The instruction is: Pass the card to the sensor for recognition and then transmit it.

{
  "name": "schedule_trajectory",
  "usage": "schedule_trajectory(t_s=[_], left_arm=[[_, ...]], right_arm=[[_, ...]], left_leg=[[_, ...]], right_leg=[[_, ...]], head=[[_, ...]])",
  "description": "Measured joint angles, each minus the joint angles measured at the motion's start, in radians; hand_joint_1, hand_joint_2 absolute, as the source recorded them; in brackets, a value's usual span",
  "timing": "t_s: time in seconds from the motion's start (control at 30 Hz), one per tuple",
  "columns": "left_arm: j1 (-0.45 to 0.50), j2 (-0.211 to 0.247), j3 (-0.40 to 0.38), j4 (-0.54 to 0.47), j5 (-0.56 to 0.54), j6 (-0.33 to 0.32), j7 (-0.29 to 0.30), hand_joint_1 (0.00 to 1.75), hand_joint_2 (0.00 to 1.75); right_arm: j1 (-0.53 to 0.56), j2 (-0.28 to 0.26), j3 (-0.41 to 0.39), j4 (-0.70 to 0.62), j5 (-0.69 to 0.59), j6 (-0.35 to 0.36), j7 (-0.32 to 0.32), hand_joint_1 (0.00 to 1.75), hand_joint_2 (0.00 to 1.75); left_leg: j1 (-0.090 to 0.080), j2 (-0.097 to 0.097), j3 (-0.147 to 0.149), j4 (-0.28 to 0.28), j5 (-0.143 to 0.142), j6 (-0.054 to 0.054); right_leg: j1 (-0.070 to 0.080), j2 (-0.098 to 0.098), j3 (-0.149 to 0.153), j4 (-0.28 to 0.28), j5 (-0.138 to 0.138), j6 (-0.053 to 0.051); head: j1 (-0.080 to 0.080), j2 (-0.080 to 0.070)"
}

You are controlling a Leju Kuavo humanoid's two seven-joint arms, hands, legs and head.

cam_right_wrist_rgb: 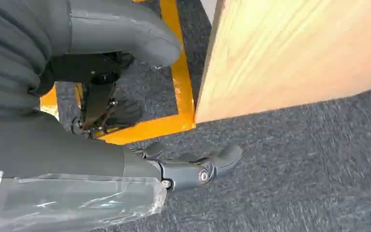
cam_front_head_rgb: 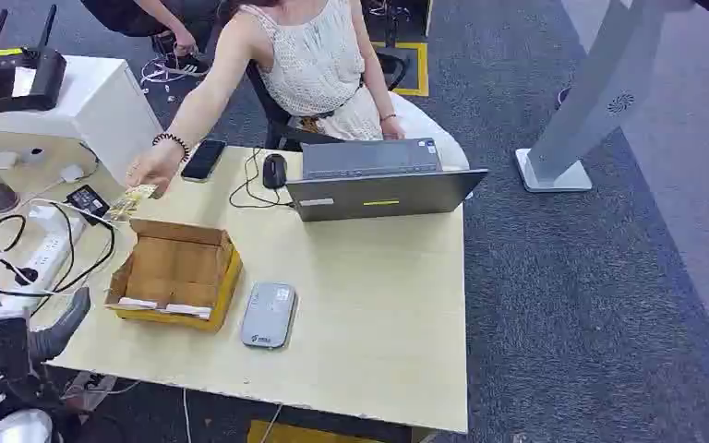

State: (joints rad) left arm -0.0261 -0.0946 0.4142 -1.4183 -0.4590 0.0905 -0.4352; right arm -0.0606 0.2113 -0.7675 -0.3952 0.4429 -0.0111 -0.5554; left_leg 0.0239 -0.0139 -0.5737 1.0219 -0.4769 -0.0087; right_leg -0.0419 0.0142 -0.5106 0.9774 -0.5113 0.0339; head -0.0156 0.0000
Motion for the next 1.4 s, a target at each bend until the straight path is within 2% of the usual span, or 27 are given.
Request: schedule_trajectory(t_s=[0.73,1.13,1.23,1.27,1.3,1.33,1.4], left_arm=[[-0.274,0.152,-0.246,0.164,-0.607,0.399,0.182,0.00,1.75],[-0.400,0.217,-0.385,0.286,-0.921,0.552,0.314,0.00,1.75],[-0.408,0.223,-0.400,0.301,-0.941,0.560,0.330,0.00,1.75],[-0.412,0.225,-0.404,0.306,-0.941,0.559,0.333,0.82,1.75],[-0.415,0.225,-0.406,0.312,-0.942,0.559,0.336,0.82,1.75],[-0.417,0.227,-0.407,0.317,-0.941,0.558,0.337,1.75,1.75],[-0.420,0.231,-0.414,0.325,-0.942,0.557,0.337,1.75,1.75]], right_arm=[[-0.055,0.010,0.019,0.064,0.082,-0.032,0.039,0.00,1.75],[-0.074,0.017,0.050,0.092,0.112,-0.049,0.068,0.00,1.75],[-0.075,0.017,0.054,0.095,0.112,-0.050,0.072,0.00,1.75],[-0.076,0.017,0.055,0.095,0.111,-0.051,0.072,0.00,1.75],[-0.076,0.017,0.055,0.096,0.111,-0.051,0.073,0.00,1.75],[-0.076,0.017,0.056,0.097,0.110,-0.051,0.073,0.00,1.75],[-0.076,0.018,0.058,0.097,0.108,-0.051,0.073,0.00,1.75]], left_leg=[[0.000,0.000,0.000,0.000,0.002,0.000],[0.000,0.000,0.000,0.000,0.002,0.000],[0.000,0.000,0.000,0.000,0.002,0.000],[0.000,0.000,0.000,0.000,0.002,0.000],[0.000,0.000,0.000,0.000,0.002,0.000],[0.000,0.000,0.000,0.000,0.002,0.000],[0.000,0.000,0.000,0.000,0.002,0.000]], right_leg=[[0.000,0.001,0.000,0.000,0.002,0.000],[0.000,0.001,0.000,0.001,0.002,0.000],[0.000,0.001,0.000,0.001,0.002,0.000],[0.000,0.001,0.000,0.001,0.002,0.000],[0.000,0.001,0.000,0.001,0.002,0.000],[0.000,0.001,0.000,0.001,0.002,0.000],[0.000,0.001,0.000,0.001,0.002,0.000]], head=[[0.000,0.000],[0.000,0.000],[0.000,0.000],[0.000,0.000],[0.000,0.000],[-0.001,0.000],[0.000,0.000]])
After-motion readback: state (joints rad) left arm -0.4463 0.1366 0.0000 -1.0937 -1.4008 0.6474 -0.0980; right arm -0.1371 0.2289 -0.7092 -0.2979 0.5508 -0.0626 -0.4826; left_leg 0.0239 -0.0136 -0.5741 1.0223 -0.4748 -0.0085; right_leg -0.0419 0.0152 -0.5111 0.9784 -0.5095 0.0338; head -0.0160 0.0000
